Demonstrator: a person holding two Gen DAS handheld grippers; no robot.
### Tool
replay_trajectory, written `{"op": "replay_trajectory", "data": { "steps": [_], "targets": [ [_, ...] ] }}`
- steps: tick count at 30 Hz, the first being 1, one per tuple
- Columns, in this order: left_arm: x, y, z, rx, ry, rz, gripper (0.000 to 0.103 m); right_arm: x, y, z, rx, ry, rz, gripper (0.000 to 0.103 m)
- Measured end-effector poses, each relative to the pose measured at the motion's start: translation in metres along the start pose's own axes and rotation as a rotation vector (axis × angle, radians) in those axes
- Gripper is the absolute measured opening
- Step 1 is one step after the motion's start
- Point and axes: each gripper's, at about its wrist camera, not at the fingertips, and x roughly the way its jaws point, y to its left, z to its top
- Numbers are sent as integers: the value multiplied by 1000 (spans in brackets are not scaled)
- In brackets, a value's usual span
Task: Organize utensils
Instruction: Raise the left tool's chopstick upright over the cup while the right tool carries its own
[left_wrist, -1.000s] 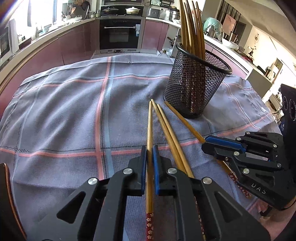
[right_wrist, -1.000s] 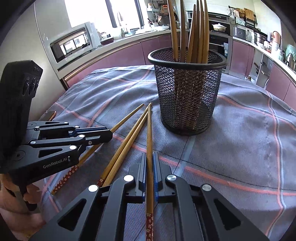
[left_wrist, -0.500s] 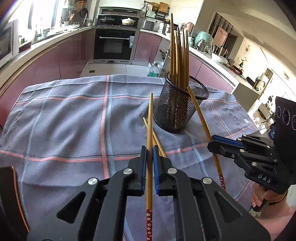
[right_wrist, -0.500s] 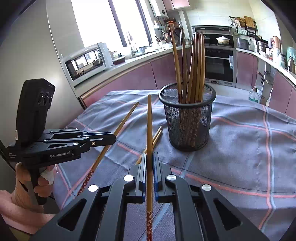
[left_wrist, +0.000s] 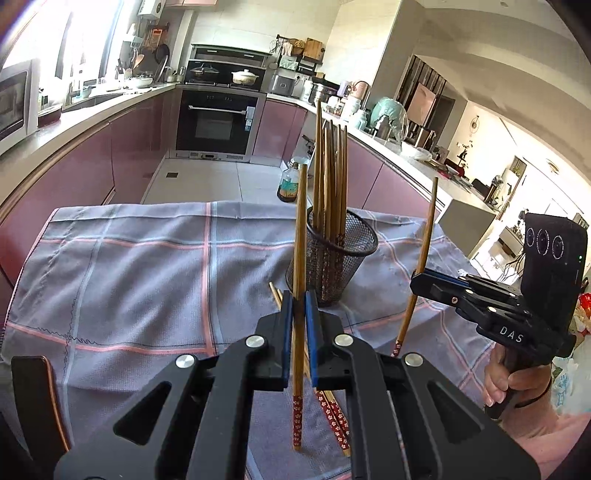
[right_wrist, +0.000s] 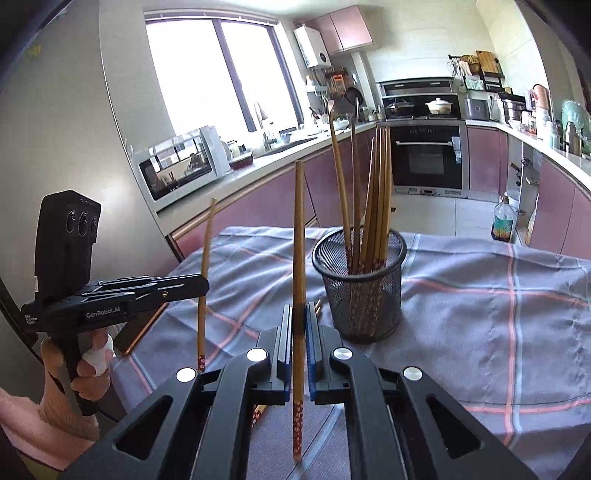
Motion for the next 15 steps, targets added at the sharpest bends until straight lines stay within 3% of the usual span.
{"op": "replay_trajectory", "data": {
  "steps": [15],
  "targets": [
    [-33, -10, 41, -14, -138, -41, 8, -21, -10, 32, -11, -113, -26, 5]
  ]
}}
